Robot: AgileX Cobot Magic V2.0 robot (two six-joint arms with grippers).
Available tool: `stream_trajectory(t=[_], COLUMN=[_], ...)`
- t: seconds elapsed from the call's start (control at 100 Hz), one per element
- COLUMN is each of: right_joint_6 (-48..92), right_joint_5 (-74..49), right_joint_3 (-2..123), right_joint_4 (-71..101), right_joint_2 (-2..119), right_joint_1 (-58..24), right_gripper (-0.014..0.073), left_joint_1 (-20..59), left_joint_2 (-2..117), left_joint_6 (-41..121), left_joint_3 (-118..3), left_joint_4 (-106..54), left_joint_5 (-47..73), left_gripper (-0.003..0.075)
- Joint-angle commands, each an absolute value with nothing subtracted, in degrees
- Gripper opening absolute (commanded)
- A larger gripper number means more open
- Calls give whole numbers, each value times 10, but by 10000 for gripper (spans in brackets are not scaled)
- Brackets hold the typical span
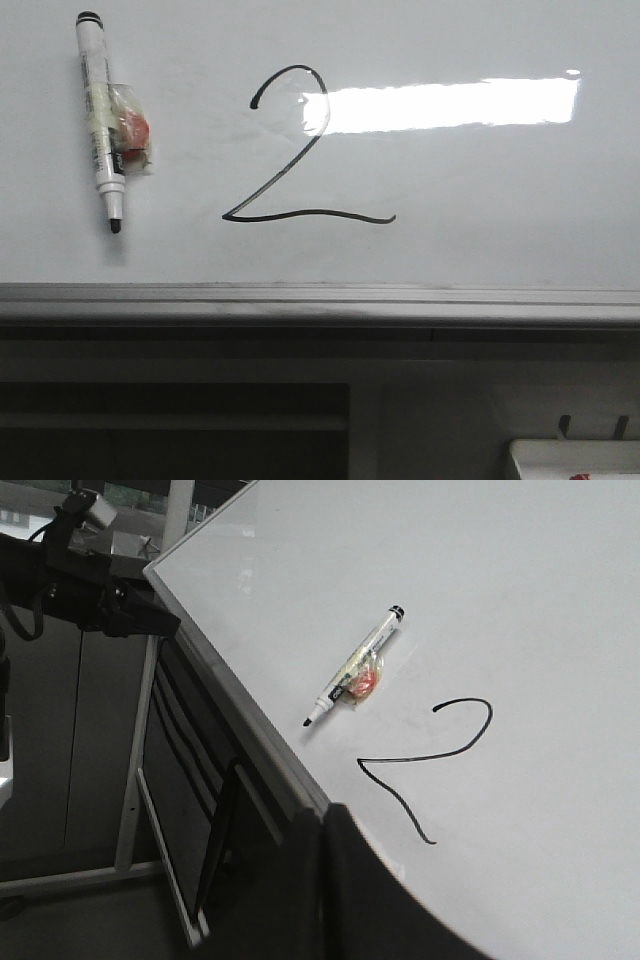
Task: Write number 2 on whiteboard
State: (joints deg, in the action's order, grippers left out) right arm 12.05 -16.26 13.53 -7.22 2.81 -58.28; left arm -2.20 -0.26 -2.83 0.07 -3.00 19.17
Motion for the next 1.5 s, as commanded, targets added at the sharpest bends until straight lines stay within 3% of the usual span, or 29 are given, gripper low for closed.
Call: stream_trajectory(t=[0.0, 0.69, 0.82, 1.04, 1.25, 1.49], right_joint_6=[120, 120, 118, 39, 30, 30], right_joint_5=[-120, -120, -120, -108, -117, -109], right_joint_3=[151, 151, 151, 151, 151, 151], right_joint_4=[-80, -80, 0, -4, -38, -38], right_joint_2=[34, 34, 34, 34, 35, 35], right_joint_1=[-580, -580, -580, -553, -410, -154], right_gripper=[-60, -60, -60, -60, -60, -60], left_joint_1=[-18, -18, -18, -18, -18, -18], left_joint_2=[-18, -18, -18, -18, -18, -18], left_joint_6=[-30, -30, -30, -30, -30, -30], left_joint_3=[7, 7, 7, 7, 7, 7], left_joint_4=[-36, -36, -36, -36, -36, -36], left_joint_5=[163, 163, 163, 163, 163, 163], left_gripper=[-20, -20, -20, -20, -20, -20])
